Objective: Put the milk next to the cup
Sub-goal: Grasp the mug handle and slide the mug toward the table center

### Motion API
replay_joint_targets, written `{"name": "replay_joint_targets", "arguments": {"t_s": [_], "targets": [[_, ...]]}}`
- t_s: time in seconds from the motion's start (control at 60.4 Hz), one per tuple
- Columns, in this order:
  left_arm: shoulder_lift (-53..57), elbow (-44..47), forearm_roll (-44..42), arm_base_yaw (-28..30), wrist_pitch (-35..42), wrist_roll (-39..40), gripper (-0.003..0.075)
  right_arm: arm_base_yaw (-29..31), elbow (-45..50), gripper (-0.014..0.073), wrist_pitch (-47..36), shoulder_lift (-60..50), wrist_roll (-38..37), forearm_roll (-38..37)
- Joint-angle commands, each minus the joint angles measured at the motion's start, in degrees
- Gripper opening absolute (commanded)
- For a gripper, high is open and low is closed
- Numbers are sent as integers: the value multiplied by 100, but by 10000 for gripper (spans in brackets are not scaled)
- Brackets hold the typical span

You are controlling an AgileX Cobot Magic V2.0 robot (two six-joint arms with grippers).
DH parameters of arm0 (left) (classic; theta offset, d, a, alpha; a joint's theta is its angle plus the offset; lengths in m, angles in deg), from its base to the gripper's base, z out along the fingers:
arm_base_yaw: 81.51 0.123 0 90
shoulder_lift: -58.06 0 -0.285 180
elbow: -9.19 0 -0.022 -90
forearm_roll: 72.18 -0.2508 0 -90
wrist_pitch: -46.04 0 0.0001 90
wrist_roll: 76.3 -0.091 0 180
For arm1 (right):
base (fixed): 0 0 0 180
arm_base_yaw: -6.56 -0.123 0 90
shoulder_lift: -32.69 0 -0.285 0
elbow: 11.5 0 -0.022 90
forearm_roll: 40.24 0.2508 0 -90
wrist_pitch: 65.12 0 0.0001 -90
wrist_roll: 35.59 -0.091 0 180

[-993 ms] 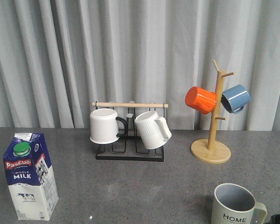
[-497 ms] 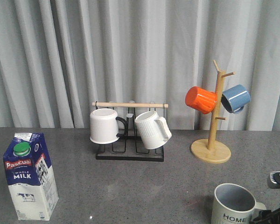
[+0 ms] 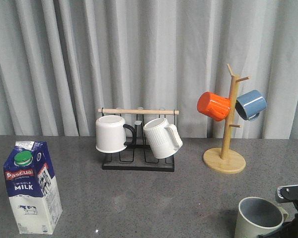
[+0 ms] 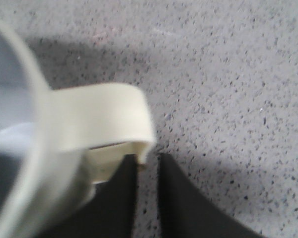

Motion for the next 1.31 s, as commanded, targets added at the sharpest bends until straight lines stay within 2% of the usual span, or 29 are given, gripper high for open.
{"name": "replay_joint_targets", "arguments": {"t_s": [0.0,0.199,0.497,0.811,1.092,1.291], "targets": [[-65,-181,52,0,371,6,412,21,-163,-11,-465,-148,76,-5],[-65,-181,52,0,371,6,412,-138,-163,-8,-425,-301,71,-5],[-65,-181,52,0,327,7,412,-1112,-925,-5,9,-480,-23,354],[-65,-181,52,0,234,12,412,-1984,-1995,-5,532,450,-17,555],[-65,-181,52,0,234,12,412,-2071,-2608,7,1191,1238,-38,238],[-65,-181,52,0,234,12,412,-2065,-2637,85,1385,1237,-39,100]]}}
